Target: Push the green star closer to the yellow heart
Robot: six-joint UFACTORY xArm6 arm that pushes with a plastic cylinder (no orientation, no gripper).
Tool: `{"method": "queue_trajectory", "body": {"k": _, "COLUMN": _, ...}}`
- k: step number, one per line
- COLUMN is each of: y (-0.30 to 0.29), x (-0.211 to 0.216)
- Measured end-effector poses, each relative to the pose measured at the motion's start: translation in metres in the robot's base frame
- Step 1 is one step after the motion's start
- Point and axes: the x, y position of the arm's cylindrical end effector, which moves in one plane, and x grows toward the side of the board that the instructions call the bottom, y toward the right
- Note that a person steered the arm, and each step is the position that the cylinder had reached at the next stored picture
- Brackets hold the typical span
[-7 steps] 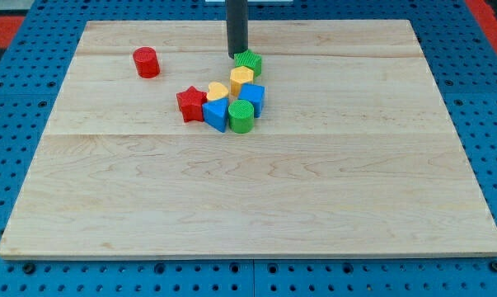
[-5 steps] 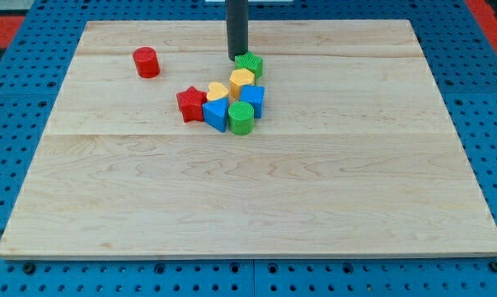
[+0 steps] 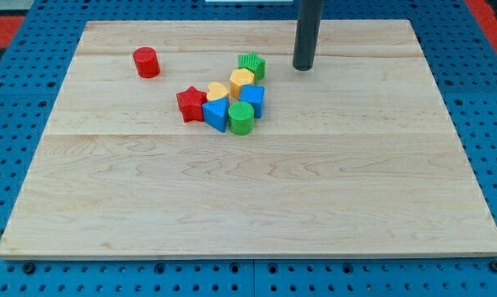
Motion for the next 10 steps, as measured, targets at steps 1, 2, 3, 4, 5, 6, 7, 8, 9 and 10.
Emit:
{"method": "queue_trajectory", "body": {"k": 1, "y": 0.000, "x": 0.025}}
{"method": "queue_trajectory", "body": {"k": 2, "y": -0.031, "x": 0.020}}
{"method": "queue_trajectory", "body": {"k": 3, "y": -0.057, "x": -0.001}}
{"method": "queue_trajectory", "body": {"k": 4, "y": -0.081, "x": -0.017}}
{"method": "queue_trajectory", "body": {"k": 5, "y": -0.088, "x": -0.030}}
{"method": "queue_trajectory", "body": {"k": 6, "y": -0.092, "x": -0.050}}
{"method": "queue_trajectory", "body": {"k": 7, "y": -0.106, "x": -0.059}}
{"method": "queue_trajectory", "body": {"k": 8, "y": -0.115, "x": -0.059}}
{"method": "queue_trajectory", "body": {"k": 9, "y": -0.115, "x": -0.052}}
{"method": "queue_trajectory", "body": {"k": 10, "y": -0.117, "x": -0.044}}
